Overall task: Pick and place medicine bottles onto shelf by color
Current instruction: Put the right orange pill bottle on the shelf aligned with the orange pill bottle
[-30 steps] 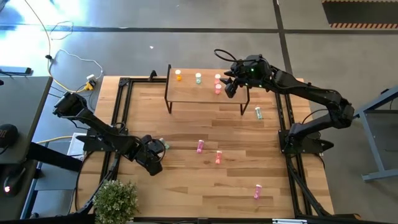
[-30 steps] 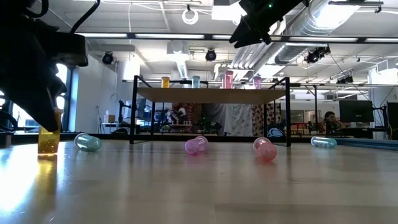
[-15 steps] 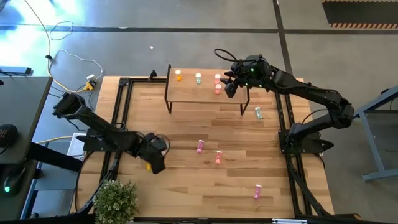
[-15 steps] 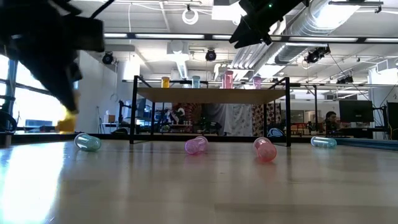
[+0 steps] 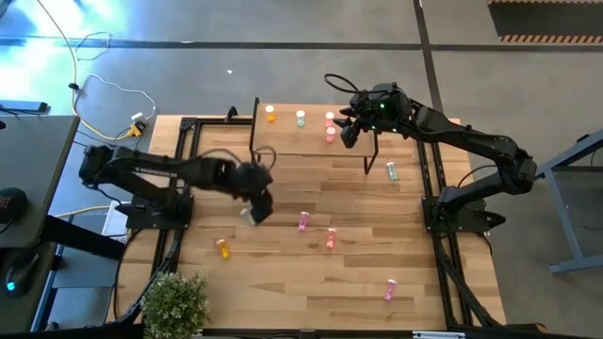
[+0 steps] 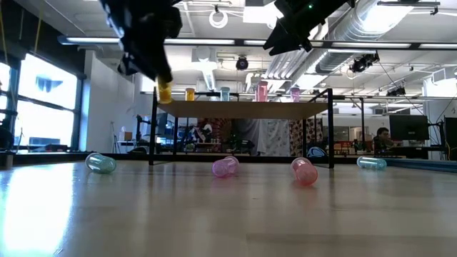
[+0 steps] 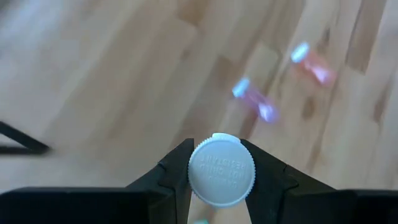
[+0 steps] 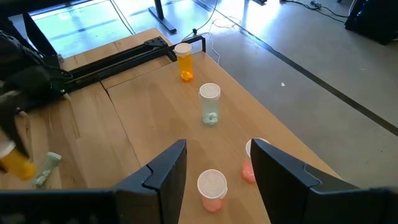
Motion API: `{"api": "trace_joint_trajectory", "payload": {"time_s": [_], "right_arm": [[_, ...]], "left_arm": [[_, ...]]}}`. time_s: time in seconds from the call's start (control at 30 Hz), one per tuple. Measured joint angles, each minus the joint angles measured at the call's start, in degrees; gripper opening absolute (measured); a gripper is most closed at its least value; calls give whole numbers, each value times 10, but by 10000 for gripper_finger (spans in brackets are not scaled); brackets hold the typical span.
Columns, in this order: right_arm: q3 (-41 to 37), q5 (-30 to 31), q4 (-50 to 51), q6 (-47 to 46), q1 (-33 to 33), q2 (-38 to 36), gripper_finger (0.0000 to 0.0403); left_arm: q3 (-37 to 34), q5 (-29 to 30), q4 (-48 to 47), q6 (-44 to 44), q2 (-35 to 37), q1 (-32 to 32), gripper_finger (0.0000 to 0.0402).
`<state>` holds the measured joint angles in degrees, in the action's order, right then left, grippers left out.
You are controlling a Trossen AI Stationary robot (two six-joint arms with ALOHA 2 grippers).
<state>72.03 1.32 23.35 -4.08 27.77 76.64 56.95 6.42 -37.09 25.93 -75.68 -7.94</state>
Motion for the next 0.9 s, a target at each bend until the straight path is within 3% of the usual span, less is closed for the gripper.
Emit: {"api": "trace_joint_trajectory", "payload": {"time_s": [0.57,0.9], "right_arm": [[0,5,26,-61,0,0,170],[0,47,52,-115,0,0,170]], "left_arm": [[161,5,-34,-243,0,-259,104],[171,-19,-34,-277,-16,-319,104]]}}
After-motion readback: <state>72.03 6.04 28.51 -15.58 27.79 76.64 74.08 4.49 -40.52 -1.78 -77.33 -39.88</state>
